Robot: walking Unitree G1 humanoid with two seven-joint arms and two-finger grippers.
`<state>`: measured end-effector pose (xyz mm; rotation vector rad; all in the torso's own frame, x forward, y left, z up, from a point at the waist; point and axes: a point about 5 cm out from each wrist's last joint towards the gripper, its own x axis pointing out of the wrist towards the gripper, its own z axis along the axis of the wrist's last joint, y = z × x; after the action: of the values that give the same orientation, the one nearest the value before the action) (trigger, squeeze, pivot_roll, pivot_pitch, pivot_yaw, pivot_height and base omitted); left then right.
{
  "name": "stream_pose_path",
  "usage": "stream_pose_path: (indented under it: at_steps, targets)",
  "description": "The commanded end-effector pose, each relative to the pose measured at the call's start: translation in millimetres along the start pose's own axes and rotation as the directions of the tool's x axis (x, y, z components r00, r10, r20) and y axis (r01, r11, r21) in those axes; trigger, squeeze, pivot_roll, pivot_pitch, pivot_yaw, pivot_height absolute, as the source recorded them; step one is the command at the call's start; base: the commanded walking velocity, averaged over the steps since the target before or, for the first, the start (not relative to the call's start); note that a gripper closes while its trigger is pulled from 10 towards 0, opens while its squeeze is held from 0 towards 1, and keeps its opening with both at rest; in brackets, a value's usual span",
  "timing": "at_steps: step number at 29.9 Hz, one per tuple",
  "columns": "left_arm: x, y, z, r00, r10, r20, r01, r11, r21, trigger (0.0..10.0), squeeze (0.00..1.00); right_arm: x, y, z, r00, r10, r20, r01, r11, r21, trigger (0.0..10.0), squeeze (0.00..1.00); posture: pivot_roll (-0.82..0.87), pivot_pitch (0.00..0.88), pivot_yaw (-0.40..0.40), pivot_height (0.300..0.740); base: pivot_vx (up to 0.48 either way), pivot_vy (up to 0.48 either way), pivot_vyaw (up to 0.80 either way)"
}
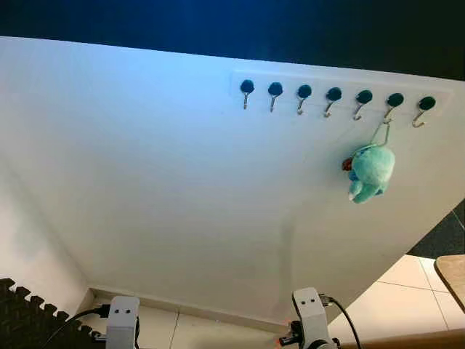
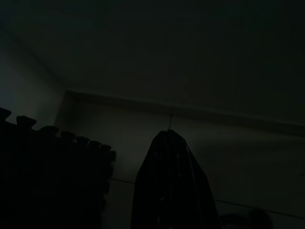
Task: Hang keys on a hook
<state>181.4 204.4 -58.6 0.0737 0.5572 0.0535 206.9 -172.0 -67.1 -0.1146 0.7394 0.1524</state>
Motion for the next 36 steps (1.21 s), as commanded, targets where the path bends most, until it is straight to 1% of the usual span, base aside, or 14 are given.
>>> stream_pose_path:
  at_steps: [1,6,18,21,24,26,29,36]
  targets:
    - [-1.2,-1.5,-3.2,1.000,-0.007,-0.016,0.007,1.000,-0.004,10.0,0.00,-1.7,-1.5,-4.6,1.000,-0.002,-0.015,0.002,1.000,0.000,10.0,0.00,0.08,0.055,-0.050,0.740,0.000,0.000,0.00]
    - [-1.1,-1.5,-3.0,1.000,-0.013,-0.015,0.012,1.000,-0.005,10.0,0.00,-1.9,-1.2,-5.0,1.000,-0.001,-0.014,0.001,1.000,0.001,10.0,0.00,0.08,0.050,-0.051,0.740,0.000,0.269,0.00]
    - [-1.3,-0.3,-2.9,1.000,-0.016,-0.012,0.016,1.000,-0.003,10.0,0.00,-1.9,-0.3,-5.2,1.000,0.001,-0.014,-0.001,1.000,0.002,10.0,0.00,0.08,0.051,-0.050,0.740,0.000,0.382,0.00]
    - [-1.8,0.0,-2.0,1.000,-0.023,0.000,0.023,1.000,0.010,10.0,0.00,-1.8,0.0,-5.2,1.000,0.001,-0.014,-0.001,1.000,0.003,10.0,0.00,0.08,0.053,-0.049,0.740,0.000,0.000,0.00]
    - [-2.7,-1.6,-0.3,0.998,-0.056,0.020,0.055,0.997,0.056,10.0,0.00,-1.8,0.5,-5.6,1.000,0.000,-0.016,0.000,1.000,0.007,10.0,0.00,0.08,0.055,-0.047,0.740,0.000,0.000,0.00]
    - [-2.8,-1.9,-0.1,0.998,-0.062,0.021,0.060,0.996,0.063,10.0,0.00,-1.8,0.6,-5.6,1.000,0.000,-0.016,0.000,1.000,0.008,10.0,0.00,0.08,0.055,-0.047,0.740,0.000,0.000,0.00]
    - [-2.8,-3.1,0.0,0.997,-0.072,0.021,0.071,0.995,0.072,10.0,0.00,-1.9,1.1,-6.0,1.000,0.000,-0.017,0.001,1.000,0.011,10.0,0.00,0.08,0.057,-0.044,0.740,0.000,-0.480,0.00]
    - [-2.8,-4.4,0.5,0.996,-0.080,0.025,0.078,0.995,0.067,10.0,0.00,-2.2,1.7,-6.8,1.000,-0.002,-0.016,0.002,1.000,0.016,10.0,0.00,0.08,0.060,-0.044,0.740,0.000,-0.480,0.00]
